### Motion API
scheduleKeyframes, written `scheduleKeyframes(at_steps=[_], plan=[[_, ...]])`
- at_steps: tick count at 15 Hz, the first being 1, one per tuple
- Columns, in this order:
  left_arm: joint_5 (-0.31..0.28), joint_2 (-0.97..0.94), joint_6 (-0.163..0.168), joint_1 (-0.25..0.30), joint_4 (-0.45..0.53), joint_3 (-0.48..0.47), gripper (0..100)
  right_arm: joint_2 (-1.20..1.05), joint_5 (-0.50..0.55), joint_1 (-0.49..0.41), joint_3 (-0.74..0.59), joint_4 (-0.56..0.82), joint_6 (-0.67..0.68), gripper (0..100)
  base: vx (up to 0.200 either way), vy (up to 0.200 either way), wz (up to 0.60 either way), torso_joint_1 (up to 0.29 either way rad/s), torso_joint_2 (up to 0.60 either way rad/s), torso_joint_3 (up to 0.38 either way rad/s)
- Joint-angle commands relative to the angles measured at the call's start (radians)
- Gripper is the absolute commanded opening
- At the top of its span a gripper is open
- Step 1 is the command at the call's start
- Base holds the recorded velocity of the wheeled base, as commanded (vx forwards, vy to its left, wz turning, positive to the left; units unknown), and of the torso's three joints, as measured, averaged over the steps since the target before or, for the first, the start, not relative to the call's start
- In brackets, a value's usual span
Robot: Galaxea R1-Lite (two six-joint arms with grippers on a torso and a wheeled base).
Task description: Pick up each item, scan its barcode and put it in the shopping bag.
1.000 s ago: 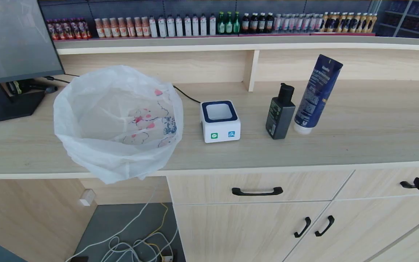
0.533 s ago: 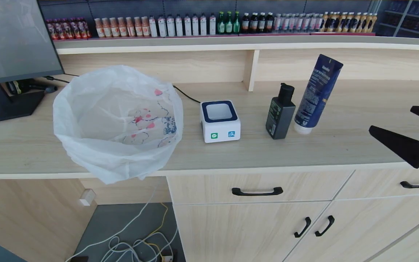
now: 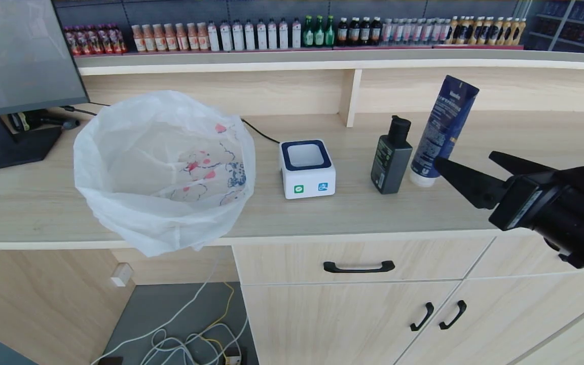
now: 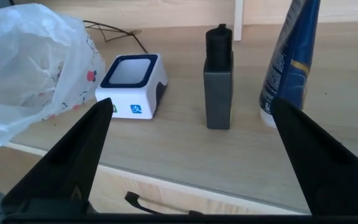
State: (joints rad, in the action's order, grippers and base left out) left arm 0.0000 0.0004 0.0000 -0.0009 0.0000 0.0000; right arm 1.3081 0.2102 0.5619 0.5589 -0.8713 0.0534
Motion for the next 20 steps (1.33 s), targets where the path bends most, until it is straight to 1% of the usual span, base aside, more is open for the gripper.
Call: scheduleKeyframes(at_steps=[1, 4, 9, 12, 17, 20], plan=[[0.000, 0.000, 0.000, -0.001, 0.000, 0.000, 100, 0.022, 0.000, 0.009, -0.019, -0.017, -0.010, 100, 0.000, 0.000, 0.00, 0.000, 0.00, 0.000], [0.000, 0.000, 0.000, -0.001, 0.000, 0.000, 100, 0.014, 0.000, 0.009, -0.057, -0.034, -0.014, 100, 0.000, 0.000, 0.00, 0.000, 0.00, 0.000], [0.000, 0.000, 0.000, -0.001, 0.000, 0.000, 100, 0.072, -0.009, -0.002, -0.019, -0.052, -0.006, 100, 0.000, 0.000, 0.00, 0.000, 0.00, 0.000], [0.000, 0.000, 0.000, 0.001, 0.000, 0.000, 100, 0.112, -0.011, -0.025, 0.021, -0.061, -0.006, 100, 0.000, 0.000, 0.00, 0.000, 0.00, 0.000], [0.000, 0.000, 0.000, 0.001, 0.000, 0.000, 100, 0.129, -0.012, -0.073, 0.030, -0.077, -0.006, 100, 0.000, 0.000, 0.00, 0.000, 0.00, 0.000], [0.000, 0.000, 0.000, 0.001, 0.000, 0.000, 100, 0.181, -0.041, -0.119, 0.087, -0.081, -0.007, 100, 0.000, 0.000, 0.00, 0.000, 0.00, 0.000]])
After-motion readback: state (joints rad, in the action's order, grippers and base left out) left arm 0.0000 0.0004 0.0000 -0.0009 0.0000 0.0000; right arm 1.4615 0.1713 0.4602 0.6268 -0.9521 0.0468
